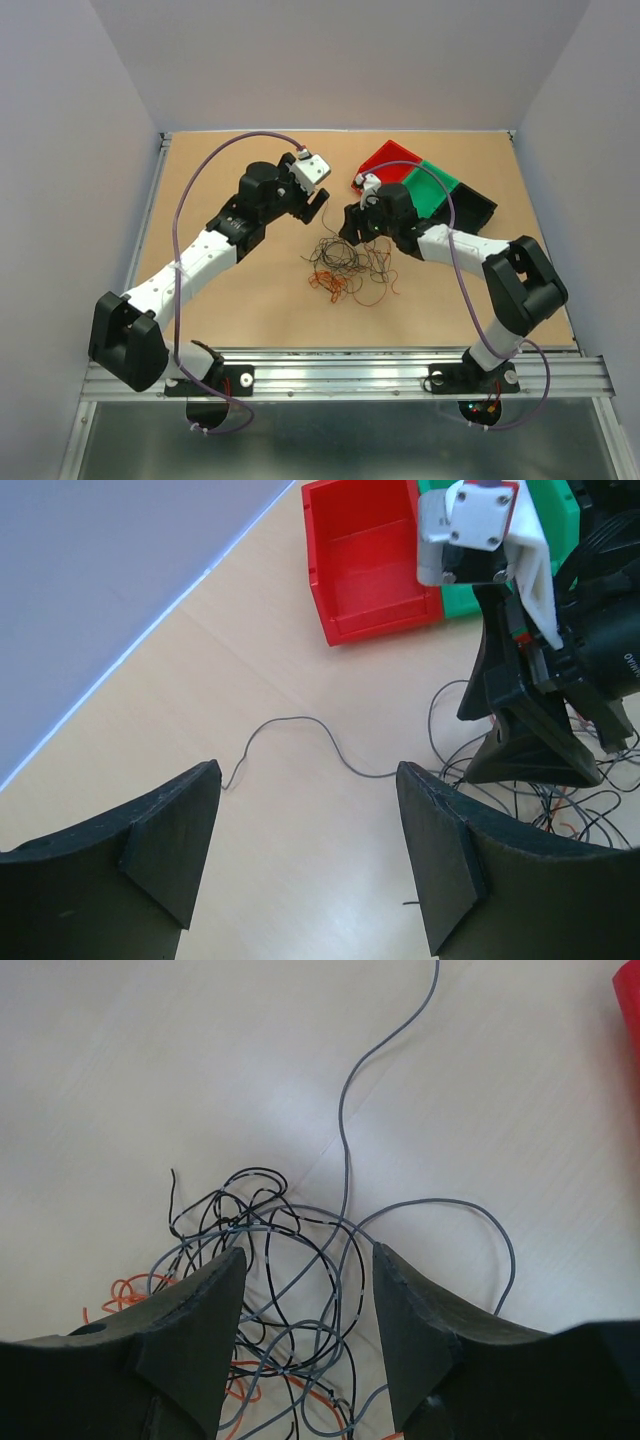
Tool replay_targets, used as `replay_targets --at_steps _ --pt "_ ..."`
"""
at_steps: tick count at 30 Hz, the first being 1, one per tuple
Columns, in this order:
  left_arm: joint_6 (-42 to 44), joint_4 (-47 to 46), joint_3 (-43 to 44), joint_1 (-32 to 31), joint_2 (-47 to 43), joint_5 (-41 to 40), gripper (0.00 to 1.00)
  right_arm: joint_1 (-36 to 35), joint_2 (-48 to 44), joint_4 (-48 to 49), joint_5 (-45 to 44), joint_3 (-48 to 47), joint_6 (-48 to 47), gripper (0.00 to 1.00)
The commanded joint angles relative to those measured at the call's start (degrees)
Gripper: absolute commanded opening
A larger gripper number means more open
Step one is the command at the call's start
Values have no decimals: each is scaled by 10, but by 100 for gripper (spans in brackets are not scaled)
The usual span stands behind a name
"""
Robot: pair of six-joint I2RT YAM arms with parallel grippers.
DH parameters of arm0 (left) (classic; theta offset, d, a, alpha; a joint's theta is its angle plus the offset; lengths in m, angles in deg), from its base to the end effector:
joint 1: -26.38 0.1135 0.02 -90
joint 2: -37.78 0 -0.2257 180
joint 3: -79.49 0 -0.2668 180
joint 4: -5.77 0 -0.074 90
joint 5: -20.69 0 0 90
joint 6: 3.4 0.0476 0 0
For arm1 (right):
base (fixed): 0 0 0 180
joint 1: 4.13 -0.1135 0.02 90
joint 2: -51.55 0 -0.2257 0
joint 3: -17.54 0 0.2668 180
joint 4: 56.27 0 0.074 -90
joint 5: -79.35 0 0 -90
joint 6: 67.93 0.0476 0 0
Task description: Untangle the cables
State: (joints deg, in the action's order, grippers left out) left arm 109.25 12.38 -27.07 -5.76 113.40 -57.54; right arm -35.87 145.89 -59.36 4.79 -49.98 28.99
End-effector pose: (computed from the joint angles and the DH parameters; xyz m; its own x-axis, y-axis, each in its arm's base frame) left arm 0.2910 -0.1943 0.3036 0.1469 0.3530 -0.9240 0.6880 0.6347 0.3518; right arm 0.3157 0.2102 0.1584 -0.5057 -0.1763 -0.8445 -0.6471 0.7249 0.2362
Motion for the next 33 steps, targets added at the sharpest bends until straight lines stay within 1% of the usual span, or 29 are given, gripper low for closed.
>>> replay_targets --at_steps 1,7,9,10,11,13,15,19,20,22,26,28,29,30,31,33 --pt "-6 -24 0 -1 6 0 82 -14 12 -36 -19 -47 -14 59" --pt "-5 -20 4 -1 16 -1 82 -31 23 -46 -2 -55 -38 59" --pt "-4 -19 6 -2 16 -2 82 -35 41 -55 6 -64 -47 57" --pt "-4 -19 6 -1 17 -1 82 -37 51 -60 7 -70 -48 55" --pt "-4 -19 6 -2 19 -2 82 -40 61 -75 2 -86 -53 43" --pt "-4 -18 6 -2 20 -4 82 -42 88 -89 -8 -112 -55 23" --pt "-3 -18 8 -1 21 -6 82 -44 88 -92 -7 -121 -59 1" --pt "-4 -22 5 0 18 -18 82 -43 37 -79 24 -144 -60 0" --pt "-4 -31 -1 -1 12 -24 82 -43 4 -74 26 -148 -59 1" --pt "-9 -42 -8 1 6 -41 82 -44 -27 -69 30 -173 -53 1" --pt "-41 -92 -33 29 -15 -53 84 -43 -111 -69 33 -207 -31 0" --pt "-56 -106 -37 46 -18 -40 83 -43 -132 -70 17 -218 -22 1" --pt "-75 -111 -38 68 -20 -30 83 -43 -144 -70 -7 -229 -15 0" --pt "-83 -114 -39 78 -21 -4 84 -43 -161 -70 -19 -234 -9 1" --pt "-101 -125 -44 98 -23 7 83 -43 -169 -70 -31 -247 -4 1" --pt "-114 -135 -49 112 -26 34 84 -43 -181 -70 -59 -262 0 0"
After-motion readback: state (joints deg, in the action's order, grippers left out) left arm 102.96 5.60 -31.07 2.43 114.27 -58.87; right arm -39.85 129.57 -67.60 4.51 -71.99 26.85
